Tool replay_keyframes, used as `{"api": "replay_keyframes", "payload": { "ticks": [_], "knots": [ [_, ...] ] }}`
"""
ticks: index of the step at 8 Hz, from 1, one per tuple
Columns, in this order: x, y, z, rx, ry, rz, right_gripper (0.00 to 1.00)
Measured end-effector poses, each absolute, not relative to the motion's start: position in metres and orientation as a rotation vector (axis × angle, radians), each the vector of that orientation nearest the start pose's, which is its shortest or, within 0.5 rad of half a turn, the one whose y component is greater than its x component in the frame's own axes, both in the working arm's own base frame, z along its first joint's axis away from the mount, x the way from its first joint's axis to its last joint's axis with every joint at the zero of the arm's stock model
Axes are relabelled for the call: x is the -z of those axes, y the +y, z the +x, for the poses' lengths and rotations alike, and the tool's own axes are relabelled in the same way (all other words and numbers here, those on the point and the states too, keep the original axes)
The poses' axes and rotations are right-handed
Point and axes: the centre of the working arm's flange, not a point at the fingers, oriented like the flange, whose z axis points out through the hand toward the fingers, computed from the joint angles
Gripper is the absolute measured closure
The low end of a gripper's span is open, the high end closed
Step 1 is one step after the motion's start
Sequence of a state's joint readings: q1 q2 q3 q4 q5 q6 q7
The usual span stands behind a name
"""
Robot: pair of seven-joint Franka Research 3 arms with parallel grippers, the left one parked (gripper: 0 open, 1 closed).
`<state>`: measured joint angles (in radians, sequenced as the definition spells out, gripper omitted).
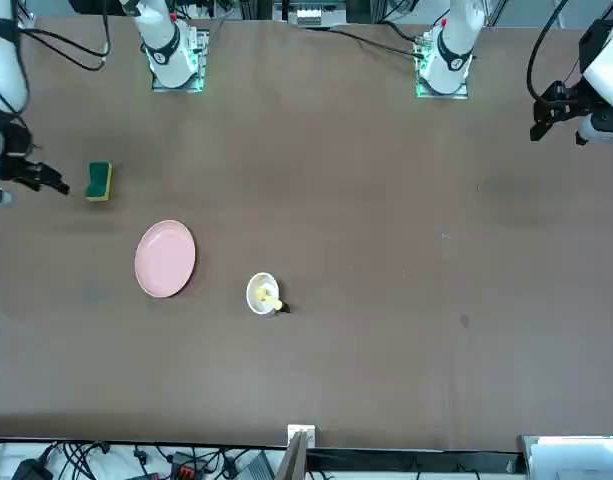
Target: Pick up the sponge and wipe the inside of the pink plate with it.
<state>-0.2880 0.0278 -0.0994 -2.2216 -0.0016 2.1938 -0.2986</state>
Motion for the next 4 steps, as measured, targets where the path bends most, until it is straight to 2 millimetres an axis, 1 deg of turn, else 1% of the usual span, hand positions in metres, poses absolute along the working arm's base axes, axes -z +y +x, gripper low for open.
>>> {"api": "replay_keyframes", "payload": {
  "ticks": [2, 3, 4],
  "knots": [
    [-0.327, -0.193, 0.471, -0.116, 0.092, -3.116, 0.0],
    [-0.31, -0.2, 0.463, -0.133, 0.053, -3.111, 0.0],
    [-0.293, -0.211, 0.454, -0.155, 0.023, -3.102, 0.0]
  ]
}}
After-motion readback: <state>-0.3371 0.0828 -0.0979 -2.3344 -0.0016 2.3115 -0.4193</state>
